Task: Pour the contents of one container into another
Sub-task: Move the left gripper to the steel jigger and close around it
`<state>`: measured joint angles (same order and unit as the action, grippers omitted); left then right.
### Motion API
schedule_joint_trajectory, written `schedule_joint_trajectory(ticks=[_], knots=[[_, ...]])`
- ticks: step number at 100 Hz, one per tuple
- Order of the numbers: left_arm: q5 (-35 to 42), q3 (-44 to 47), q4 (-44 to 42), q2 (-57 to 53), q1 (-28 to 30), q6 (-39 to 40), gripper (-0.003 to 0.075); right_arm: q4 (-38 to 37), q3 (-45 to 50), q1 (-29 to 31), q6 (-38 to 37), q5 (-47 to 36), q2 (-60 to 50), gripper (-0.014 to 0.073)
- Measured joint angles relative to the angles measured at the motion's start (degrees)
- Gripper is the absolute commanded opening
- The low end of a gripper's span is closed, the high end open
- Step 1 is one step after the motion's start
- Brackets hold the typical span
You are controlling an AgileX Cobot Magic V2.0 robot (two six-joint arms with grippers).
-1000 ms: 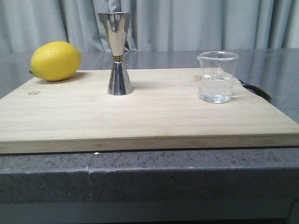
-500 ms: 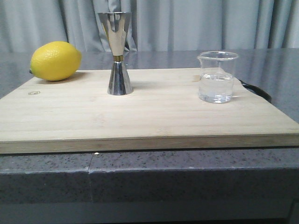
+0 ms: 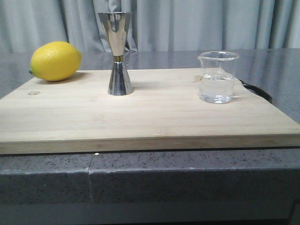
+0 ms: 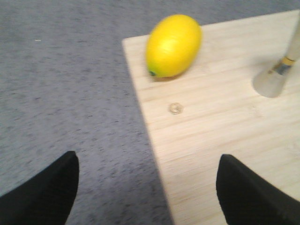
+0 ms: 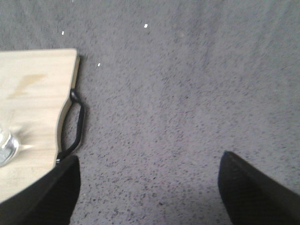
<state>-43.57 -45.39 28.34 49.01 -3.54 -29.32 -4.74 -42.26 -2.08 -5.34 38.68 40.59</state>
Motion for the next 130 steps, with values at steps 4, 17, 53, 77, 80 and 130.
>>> schedule_joint_trajectory(ticks=[4,17,53,77,80,130], knots=[[-0.2,-0.1,4.9,2.1,0.0,-6.3,0.0545,0.1,-0.1,-0.5,0.0,0.1,1.1,0.0546],[-1.0,-0.2,22.9,9.7,0.0,-26.3,0.0545,0.2,-0.1,-3.0,0.0,0.4,3.7,0.0546],[-6.3,-0.2,54.9,29.4,-0.7,-70.0,0.0545,0.3,-0.1,-9.6,0.1,-7.1,5.1,0.0546],[-15.3,-0.9,68.1,41.3,-4.1,-89.1,0.0545,0.4,-0.1,-14.1,0.2,-10.9,5.1,0.0546],[-16.5,-1.0,69.5,42.3,-4.4,-90.8,0.0545,0.4,-0.1,-14.5,0.2,-11.2,5.1,0.0546],[-21.6,-10.3,73.1,54.0,-10.6,-100.2,0.0545,2.0,-0.1,-20.9,0.2,-18.7,11.9,0.0546]])
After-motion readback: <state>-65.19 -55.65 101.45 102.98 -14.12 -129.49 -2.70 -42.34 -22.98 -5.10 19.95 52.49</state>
